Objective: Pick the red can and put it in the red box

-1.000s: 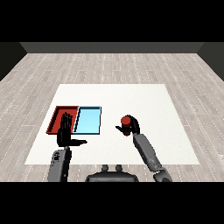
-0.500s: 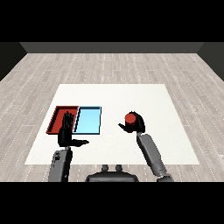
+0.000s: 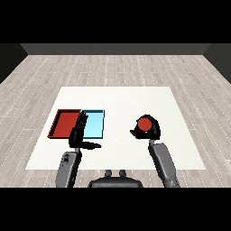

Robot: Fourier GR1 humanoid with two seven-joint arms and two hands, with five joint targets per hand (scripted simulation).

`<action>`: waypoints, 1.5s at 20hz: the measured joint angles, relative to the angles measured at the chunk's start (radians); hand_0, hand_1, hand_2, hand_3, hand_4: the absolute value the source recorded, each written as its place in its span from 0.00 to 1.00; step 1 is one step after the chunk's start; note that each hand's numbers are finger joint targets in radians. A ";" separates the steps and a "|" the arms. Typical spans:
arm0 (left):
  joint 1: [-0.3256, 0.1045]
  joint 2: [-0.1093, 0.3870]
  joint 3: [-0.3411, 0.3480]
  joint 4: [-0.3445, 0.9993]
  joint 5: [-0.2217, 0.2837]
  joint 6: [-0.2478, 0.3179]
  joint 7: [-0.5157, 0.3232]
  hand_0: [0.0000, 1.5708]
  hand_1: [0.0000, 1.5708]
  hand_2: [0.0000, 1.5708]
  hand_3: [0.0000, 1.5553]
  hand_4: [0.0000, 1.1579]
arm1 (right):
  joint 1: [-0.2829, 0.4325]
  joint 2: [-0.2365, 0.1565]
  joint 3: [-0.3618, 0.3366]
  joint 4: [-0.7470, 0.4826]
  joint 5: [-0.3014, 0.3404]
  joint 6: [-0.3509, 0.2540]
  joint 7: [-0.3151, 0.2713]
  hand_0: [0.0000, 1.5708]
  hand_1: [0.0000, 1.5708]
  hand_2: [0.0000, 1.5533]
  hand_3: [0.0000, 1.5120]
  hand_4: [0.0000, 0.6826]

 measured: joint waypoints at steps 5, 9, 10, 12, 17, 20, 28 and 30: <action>-0.030 -0.004 -0.059 0.005 -0.023 0.047 0.051 0.00 0.00 0.00 0.00 0.00 | -0.078 0.064 0.069 0.018 0.060 -0.100 0.017 0.92 0.92 0.90 0.91 0.92; -0.067 -0.006 -0.118 0.038 -0.043 0.101 0.076 0.00 0.00 0.00 0.00 0.00 | -0.140 0.087 0.129 0.061 0.063 -0.183 0.007 0.91 0.91 0.91 0.92 0.92; -0.065 -0.006 -0.136 0.030 -0.049 0.114 0.089 0.00 0.00 0.00 0.00 0.00 | -0.118 0.086 0.133 0.040 0.068 -0.175 0.004 0.90 0.90 0.91 0.92 0.92; -0.095 -0.006 -0.159 0.049 -0.048 0.137 0.107 0.00 0.00 0.00 0.00 0.00 | -0.147 0.091 0.146 0.068 0.057 -0.192 -0.021 0.91 0.91 0.92 0.93 0.93; -0.107 -0.006 -0.209 0.100 -0.052 0.182 0.106 0.00 0.00 0.00 0.00 0.00 | -0.162 0.098 0.162 0.042 0.062 -0.209 -0.025 0.92 0.92 0.92 0.92 0.90; -0.145 -0.006 -0.239 0.177 -0.028 0.214 0.088 0.00 0.00 0.00 0.00 0.00 | -0.176 0.100 0.167 0.067 0.053 -0.200 -0.052 0.92 0.92 0.93 0.92 0.92; -0.179 -0.006 -0.262 0.274 0.010 0.241 0.063 0.00 0.00 0.00 0.00 0.00 | -0.192 0.101 0.181 0.062 0.036 -0.198 -0.065 0.93 0.93 0.93 0.92 0.96; -0.199 -0.006 -0.271 0.324 0.027 0.251 0.041 0.00 0.00 0.00 0.00 0.00 | -0.200 0.101 0.206 0.062 0.034 -0.224 -0.065 0.93 0.93 0.92 0.92 0.96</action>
